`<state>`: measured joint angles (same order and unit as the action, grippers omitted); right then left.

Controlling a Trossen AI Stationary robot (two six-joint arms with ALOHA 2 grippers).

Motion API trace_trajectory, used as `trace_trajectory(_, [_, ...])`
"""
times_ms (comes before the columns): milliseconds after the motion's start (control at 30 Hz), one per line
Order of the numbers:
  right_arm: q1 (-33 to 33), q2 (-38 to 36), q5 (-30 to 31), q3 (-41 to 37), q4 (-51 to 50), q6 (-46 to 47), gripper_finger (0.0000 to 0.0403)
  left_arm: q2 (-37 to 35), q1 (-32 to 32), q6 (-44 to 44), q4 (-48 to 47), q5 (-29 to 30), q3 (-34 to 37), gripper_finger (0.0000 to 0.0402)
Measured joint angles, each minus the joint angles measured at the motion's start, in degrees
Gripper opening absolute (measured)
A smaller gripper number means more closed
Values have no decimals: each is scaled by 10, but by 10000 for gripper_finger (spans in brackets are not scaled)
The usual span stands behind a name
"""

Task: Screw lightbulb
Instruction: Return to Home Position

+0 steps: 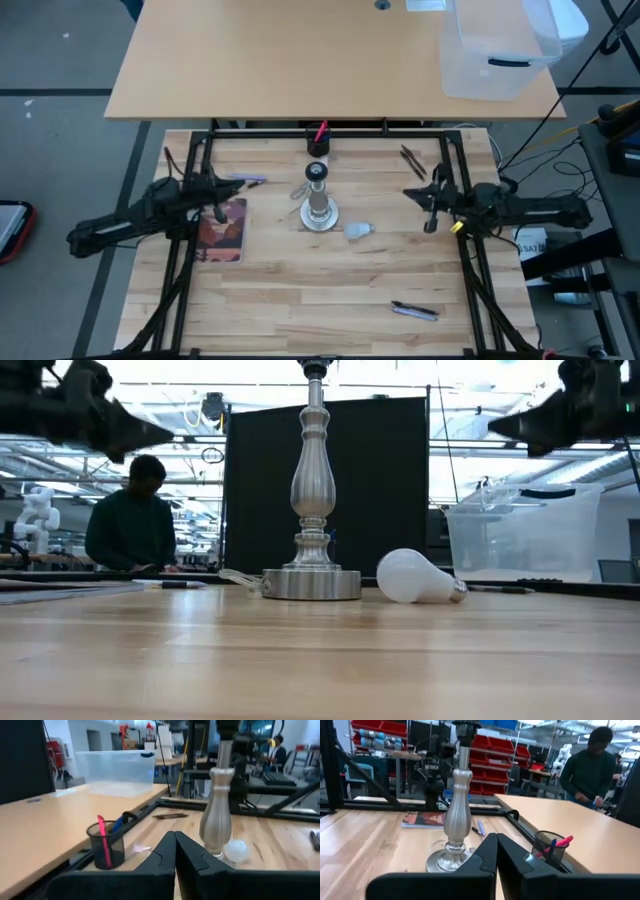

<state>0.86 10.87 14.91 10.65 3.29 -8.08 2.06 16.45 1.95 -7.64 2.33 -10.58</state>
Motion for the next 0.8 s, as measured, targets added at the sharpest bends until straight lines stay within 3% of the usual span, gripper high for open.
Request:
trace_trajectory(100, [0, -22, 0, -51, 47, -19, 0, 8, -2, -4, 107, -1, 59, 0])
trace_trajectory(200, [0, -44, -21, -64, 46, -34, 0, 10, -8, 1, 154, -3, 96, 0])
trace_trajectory(367, [0, -64, -72, -68, 5, -21, 0, 11, -20, 25, 124, -3, 101, 0])
trace_trajectory(800, [0, -107, -106, -98, -14, 4, 0, 11, -41, 48, 86, -12, 101, 0])
